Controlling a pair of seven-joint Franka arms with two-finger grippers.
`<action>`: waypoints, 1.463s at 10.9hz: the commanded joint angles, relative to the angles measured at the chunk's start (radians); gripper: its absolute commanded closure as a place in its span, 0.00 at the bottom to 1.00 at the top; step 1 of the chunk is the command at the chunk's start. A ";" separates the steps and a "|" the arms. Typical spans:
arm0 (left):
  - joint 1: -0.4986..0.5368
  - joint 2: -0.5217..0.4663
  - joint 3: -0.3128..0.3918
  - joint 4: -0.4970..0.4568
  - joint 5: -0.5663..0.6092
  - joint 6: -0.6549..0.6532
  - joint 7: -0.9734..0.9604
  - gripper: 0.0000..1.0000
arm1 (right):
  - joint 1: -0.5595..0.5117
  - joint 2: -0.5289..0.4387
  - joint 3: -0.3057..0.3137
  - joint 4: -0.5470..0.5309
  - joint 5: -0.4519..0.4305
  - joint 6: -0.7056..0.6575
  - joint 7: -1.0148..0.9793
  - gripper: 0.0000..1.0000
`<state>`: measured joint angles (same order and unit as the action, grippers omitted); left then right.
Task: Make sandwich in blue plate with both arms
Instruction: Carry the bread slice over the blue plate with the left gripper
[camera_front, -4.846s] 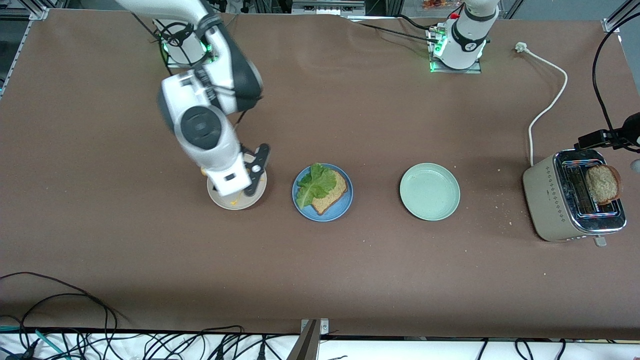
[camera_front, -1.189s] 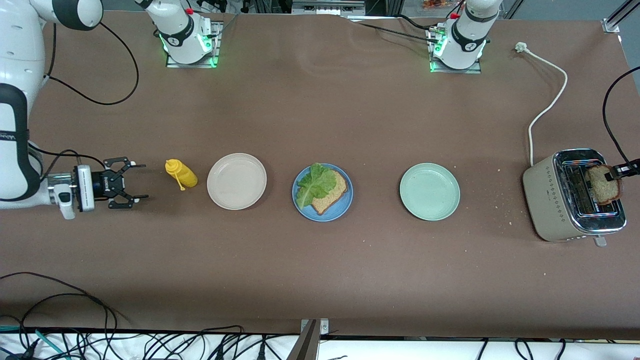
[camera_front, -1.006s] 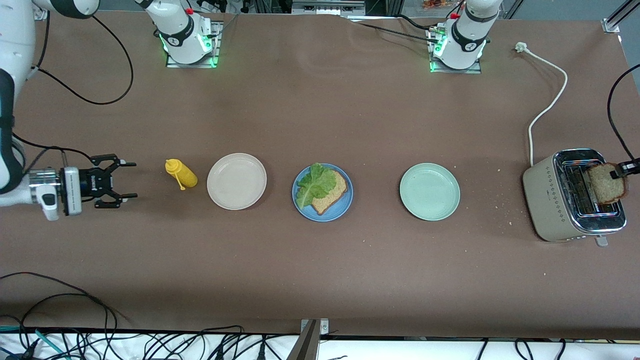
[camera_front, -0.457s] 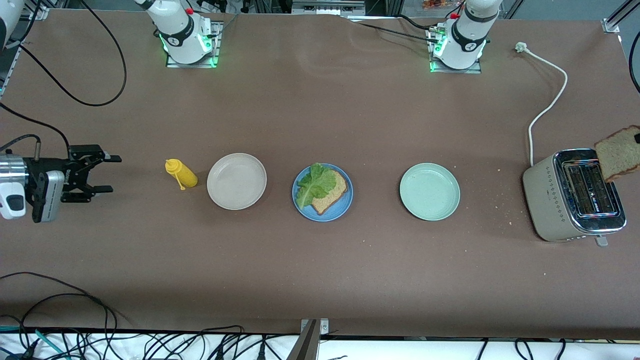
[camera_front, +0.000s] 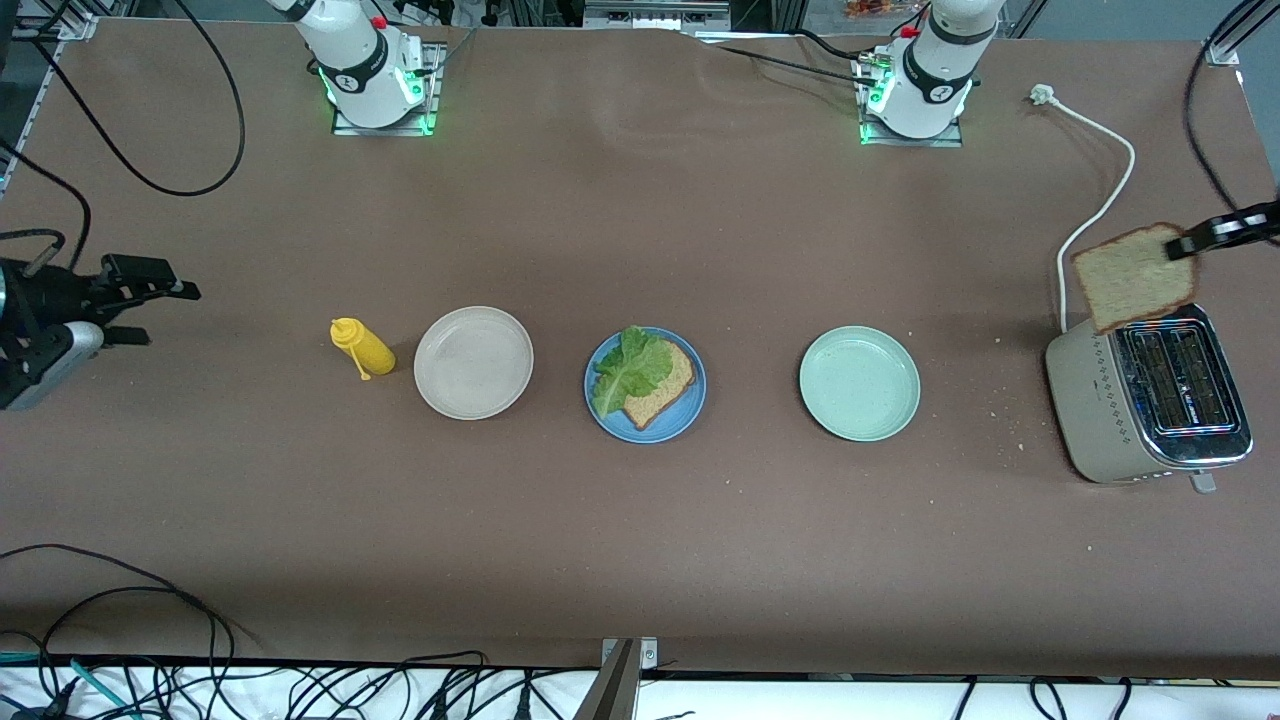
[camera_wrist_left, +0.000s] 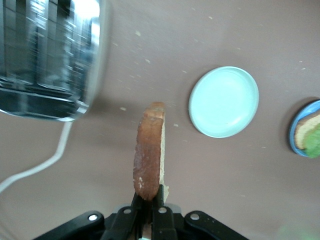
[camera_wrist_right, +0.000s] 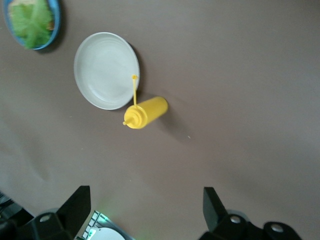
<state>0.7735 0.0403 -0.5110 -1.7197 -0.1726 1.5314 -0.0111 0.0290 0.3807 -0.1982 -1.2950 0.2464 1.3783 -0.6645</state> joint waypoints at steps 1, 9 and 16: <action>0.006 -0.022 -0.174 -0.041 -0.105 0.002 -0.276 1.00 | 0.025 -0.060 -0.003 -0.018 -0.148 0.001 0.208 0.00; -0.096 0.127 -0.526 -0.156 -0.289 0.502 -0.752 1.00 | 0.137 -0.303 -0.001 -0.383 -0.231 0.293 0.470 0.00; -0.410 0.337 -0.488 -0.270 -0.227 1.044 -0.858 1.00 | -0.023 -0.436 0.115 -0.442 -0.240 0.208 0.483 0.00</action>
<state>0.4314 0.3064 -1.0293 -1.9807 -0.4408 2.4655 -0.8432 0.0279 -0.0284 -0.1152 -1.7120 0.0230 1.6381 -0.2024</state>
